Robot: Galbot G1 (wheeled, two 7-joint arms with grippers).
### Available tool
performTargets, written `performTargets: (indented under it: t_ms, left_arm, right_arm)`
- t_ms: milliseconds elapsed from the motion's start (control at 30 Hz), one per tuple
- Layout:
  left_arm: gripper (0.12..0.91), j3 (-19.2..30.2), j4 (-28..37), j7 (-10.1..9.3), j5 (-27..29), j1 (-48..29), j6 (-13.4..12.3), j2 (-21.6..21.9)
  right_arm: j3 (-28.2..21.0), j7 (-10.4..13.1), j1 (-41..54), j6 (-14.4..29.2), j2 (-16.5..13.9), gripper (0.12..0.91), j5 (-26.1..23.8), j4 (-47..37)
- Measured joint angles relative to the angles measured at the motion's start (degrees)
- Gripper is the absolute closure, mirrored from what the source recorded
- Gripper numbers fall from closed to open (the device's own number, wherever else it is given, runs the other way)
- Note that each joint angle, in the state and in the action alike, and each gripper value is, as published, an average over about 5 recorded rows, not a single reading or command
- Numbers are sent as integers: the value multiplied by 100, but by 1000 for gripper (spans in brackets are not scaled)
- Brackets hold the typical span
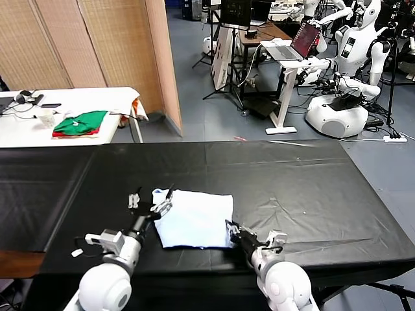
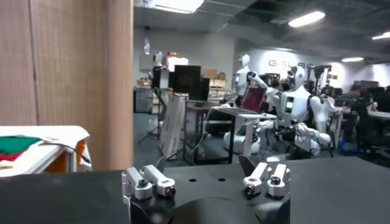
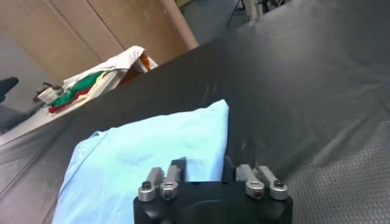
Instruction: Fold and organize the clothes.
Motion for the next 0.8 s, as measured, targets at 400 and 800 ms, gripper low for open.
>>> performTargets:
  t_ms: [400, 800]
  left_arm:
    - [123, -138, 120, 0, 62, 72, -110, -86]
    - [123, -195, 175, 37, 139, 163, -218, -205]
  right_arm:
    - [264, -282, 204, 68, -126, 880, -102, 249]
    - [1437, -59, 244, 67, -536, 880, -1990, -301]
